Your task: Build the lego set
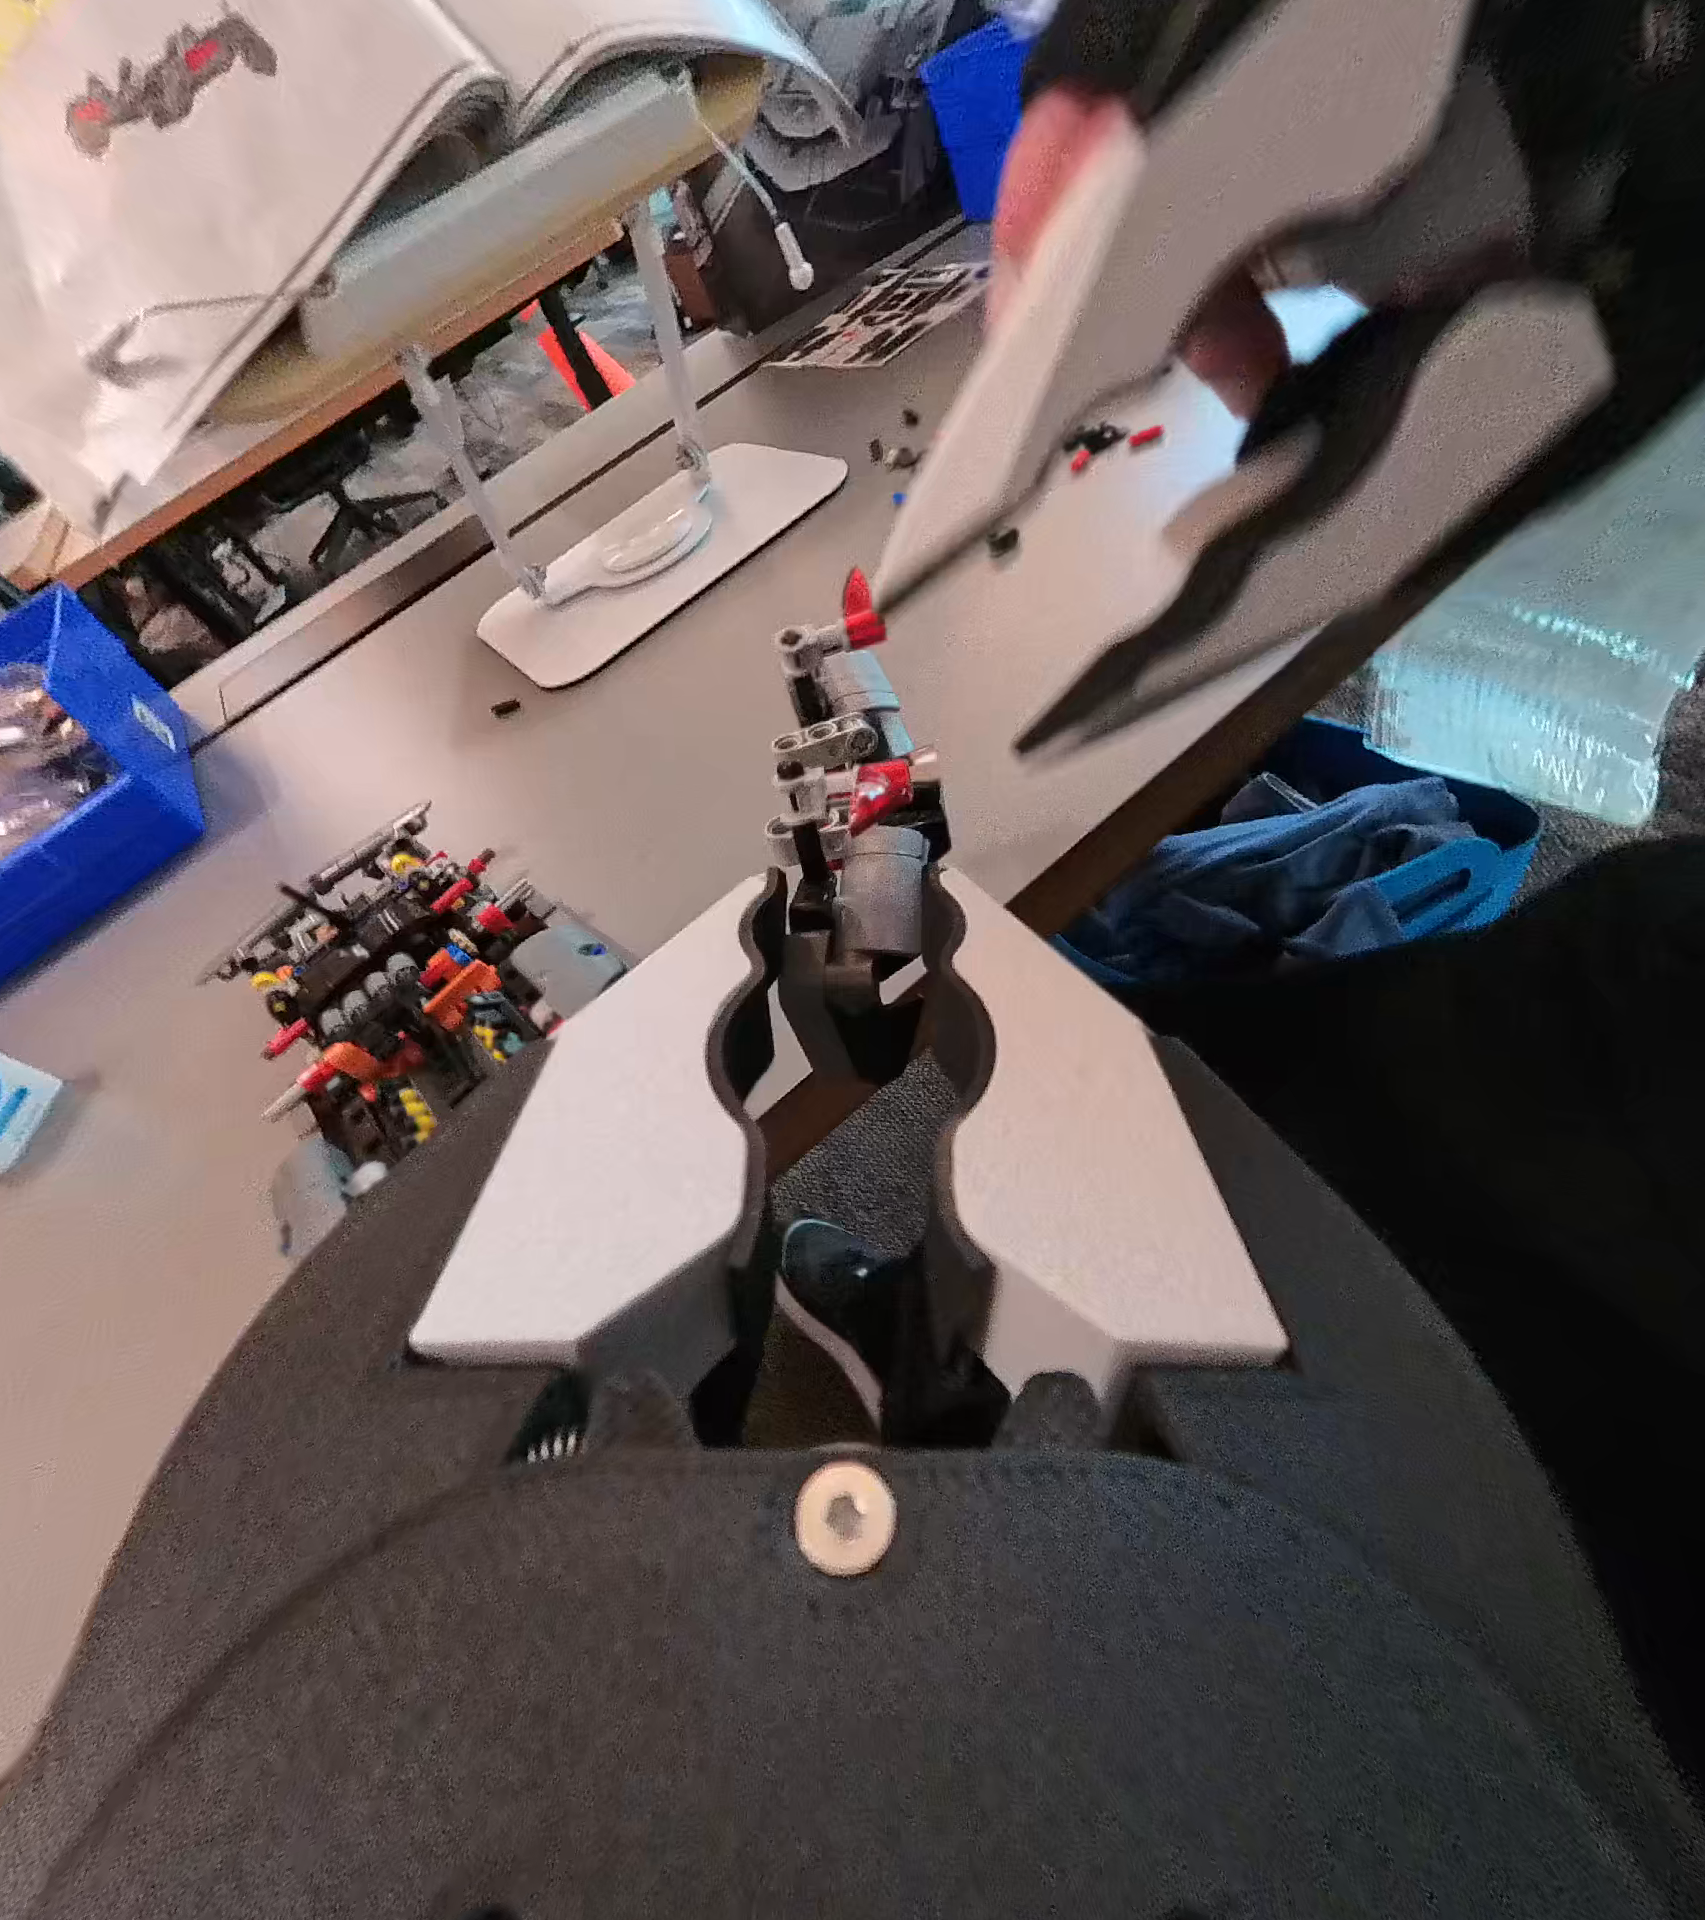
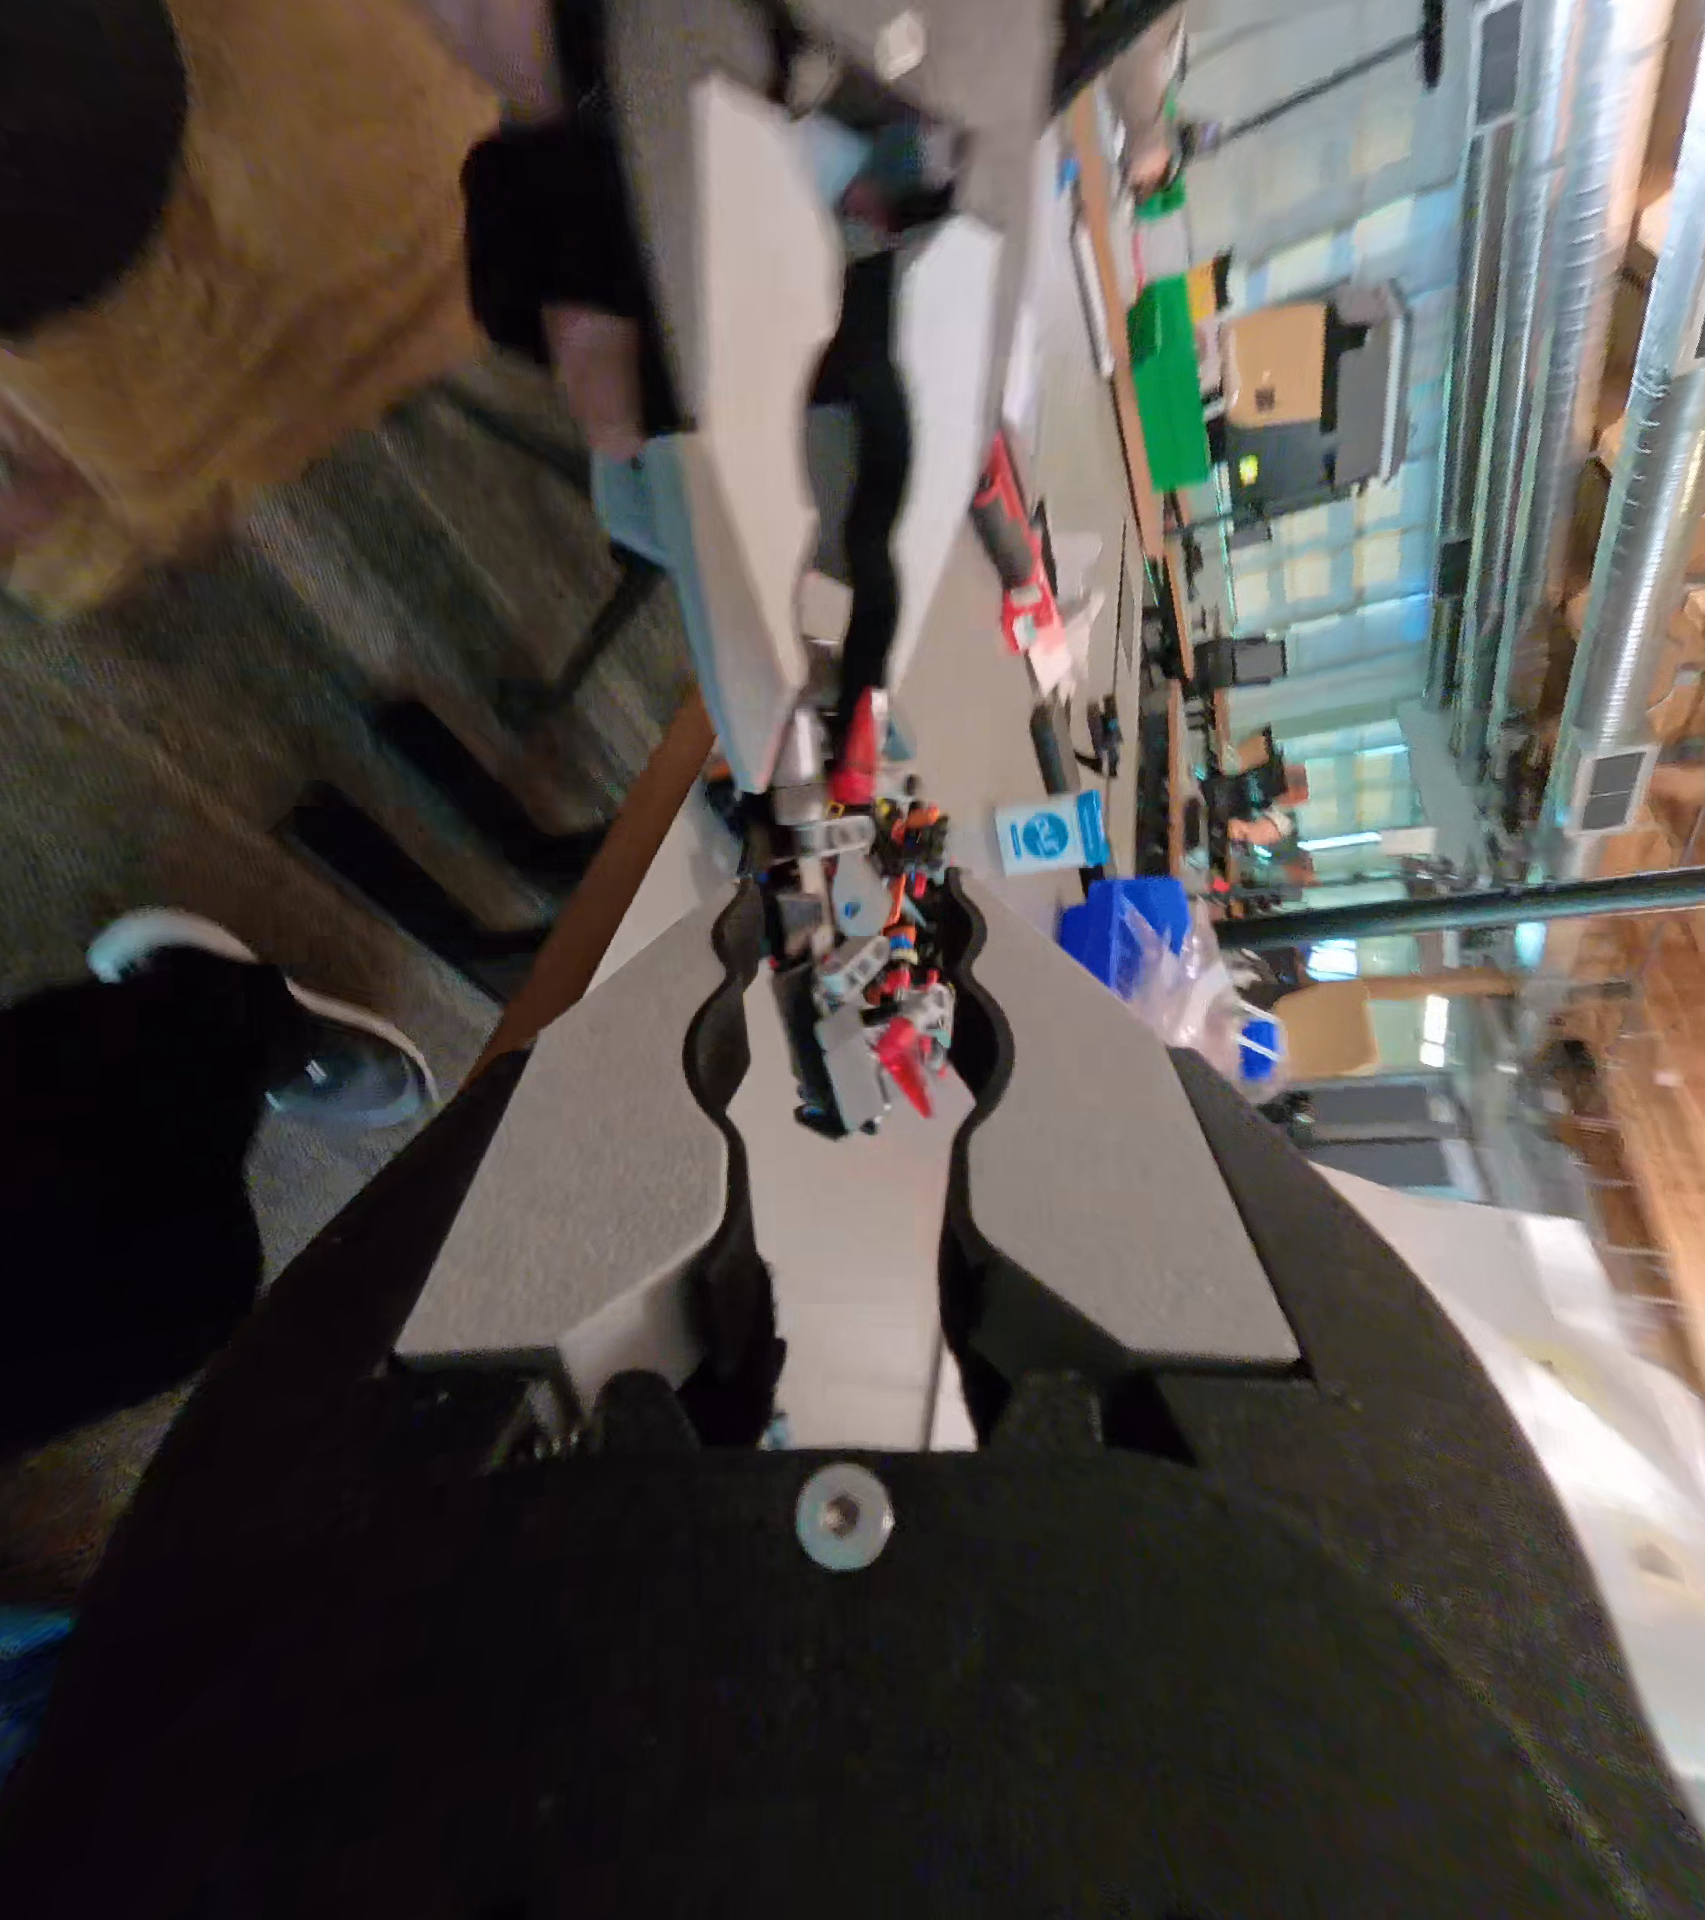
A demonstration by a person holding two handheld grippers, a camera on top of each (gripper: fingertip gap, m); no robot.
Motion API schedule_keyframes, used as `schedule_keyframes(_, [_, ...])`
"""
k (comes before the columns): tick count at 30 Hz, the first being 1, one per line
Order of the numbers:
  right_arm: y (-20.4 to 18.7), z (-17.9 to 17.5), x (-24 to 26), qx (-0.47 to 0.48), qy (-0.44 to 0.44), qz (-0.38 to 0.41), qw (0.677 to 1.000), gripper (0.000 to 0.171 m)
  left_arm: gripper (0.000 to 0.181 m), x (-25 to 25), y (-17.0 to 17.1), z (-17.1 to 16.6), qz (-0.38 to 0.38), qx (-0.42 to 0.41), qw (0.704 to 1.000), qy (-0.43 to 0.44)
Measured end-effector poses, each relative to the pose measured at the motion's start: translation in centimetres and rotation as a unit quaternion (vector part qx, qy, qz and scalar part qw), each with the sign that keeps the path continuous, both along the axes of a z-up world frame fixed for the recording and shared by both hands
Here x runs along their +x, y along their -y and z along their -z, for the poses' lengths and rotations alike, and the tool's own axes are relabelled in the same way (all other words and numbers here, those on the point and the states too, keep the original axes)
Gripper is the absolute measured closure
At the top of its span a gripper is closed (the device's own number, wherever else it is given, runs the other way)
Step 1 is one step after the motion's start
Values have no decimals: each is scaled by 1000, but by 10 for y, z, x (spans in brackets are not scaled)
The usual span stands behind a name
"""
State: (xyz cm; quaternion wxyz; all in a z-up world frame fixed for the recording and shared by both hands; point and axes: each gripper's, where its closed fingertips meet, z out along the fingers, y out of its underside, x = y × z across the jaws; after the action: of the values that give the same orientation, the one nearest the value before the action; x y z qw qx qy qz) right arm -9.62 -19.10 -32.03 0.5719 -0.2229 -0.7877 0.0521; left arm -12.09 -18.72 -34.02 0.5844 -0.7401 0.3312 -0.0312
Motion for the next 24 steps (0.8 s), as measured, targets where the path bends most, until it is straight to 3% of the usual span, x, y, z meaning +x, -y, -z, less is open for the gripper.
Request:
schedule_keyframes(3, [-17,-17,8,-152,14,-14,988,119,158,-3,10,-8,30,14,999,-16])
schedule_keyframes(7, [-24,11,11,-352,128,-70,925,99,158,1,26,-17,84,20,996,-9])
schedule_keyframes(9, [-6,14,8,-412,145,-119,892,118,158,-1,31,-18,93,20,995,-10])
schedule_keyframes(12, [4,24,0,-431,154,-128,880,145,158,-9,39,-14,105,11,994,-12])
schedule_keyframes(15, [16,23,-9,-473,147,-139,857,147,158,-21,45,-12,115,-1,993,8])
schedule_keyframes(21, [19,26,-32,-469,122,-101,869,147,156,-46,44,-9,103,2,994,31])
schedule_keyframes(24, [13,32,-45,-484,109,-69,865,147,151,-65,35,-4,63,4,997,52])
